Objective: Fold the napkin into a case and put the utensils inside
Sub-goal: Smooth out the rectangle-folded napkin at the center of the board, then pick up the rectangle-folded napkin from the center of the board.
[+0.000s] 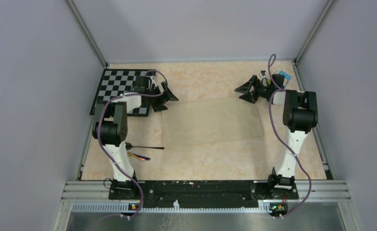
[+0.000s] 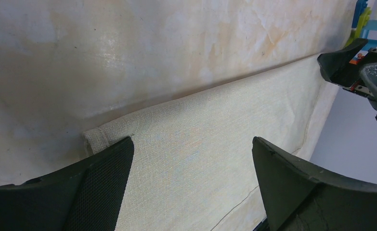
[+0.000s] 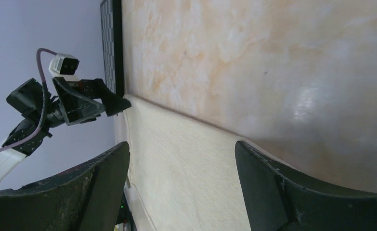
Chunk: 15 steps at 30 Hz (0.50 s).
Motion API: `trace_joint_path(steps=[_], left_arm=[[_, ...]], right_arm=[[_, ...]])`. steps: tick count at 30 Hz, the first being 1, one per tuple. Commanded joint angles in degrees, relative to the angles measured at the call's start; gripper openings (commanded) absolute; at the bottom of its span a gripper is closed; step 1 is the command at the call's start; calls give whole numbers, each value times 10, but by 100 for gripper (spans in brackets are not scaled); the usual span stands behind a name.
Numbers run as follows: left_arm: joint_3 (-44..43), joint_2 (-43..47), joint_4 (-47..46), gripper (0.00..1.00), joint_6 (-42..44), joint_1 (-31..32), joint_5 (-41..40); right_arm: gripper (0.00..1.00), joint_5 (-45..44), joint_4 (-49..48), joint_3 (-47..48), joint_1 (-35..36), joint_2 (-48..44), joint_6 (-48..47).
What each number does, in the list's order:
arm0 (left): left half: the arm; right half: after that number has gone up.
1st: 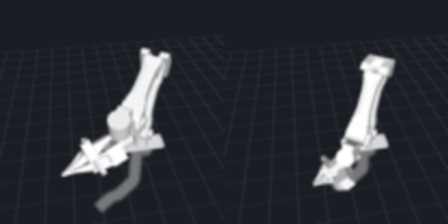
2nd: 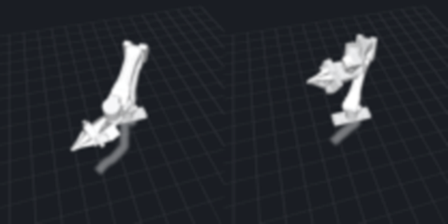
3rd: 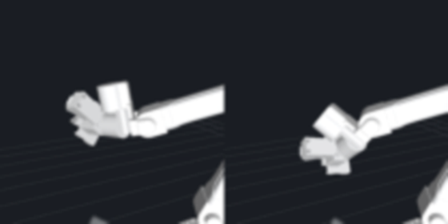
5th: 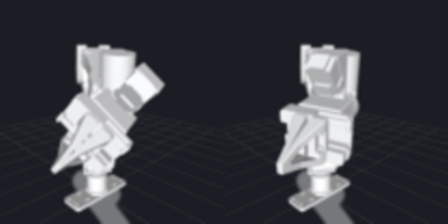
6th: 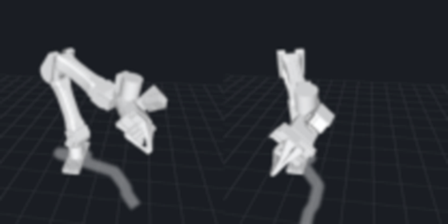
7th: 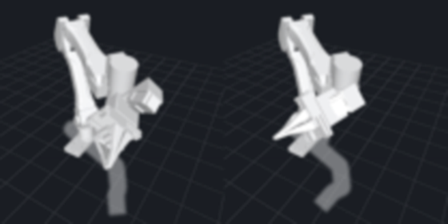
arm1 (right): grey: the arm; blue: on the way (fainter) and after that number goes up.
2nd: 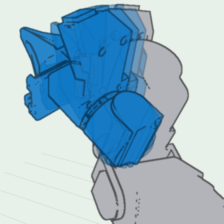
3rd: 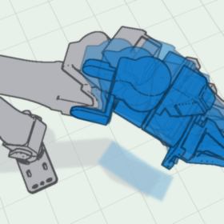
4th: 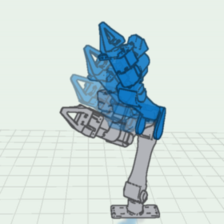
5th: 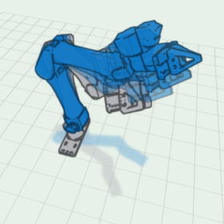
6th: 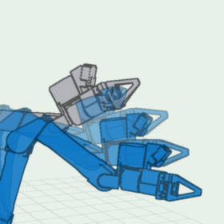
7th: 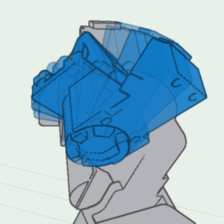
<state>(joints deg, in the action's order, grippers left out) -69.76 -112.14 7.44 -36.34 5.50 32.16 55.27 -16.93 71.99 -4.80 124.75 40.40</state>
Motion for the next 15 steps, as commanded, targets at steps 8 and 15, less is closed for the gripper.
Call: trace_joint_path(steps=[8,15], left_arm=[[-20,34,54,99,47,-4,20],[-63,99,110,99,120,12,66]], right_arm=[[79,-300,441,162,26,-141,-264],[81,-587,705,184,88,-200,-303]])
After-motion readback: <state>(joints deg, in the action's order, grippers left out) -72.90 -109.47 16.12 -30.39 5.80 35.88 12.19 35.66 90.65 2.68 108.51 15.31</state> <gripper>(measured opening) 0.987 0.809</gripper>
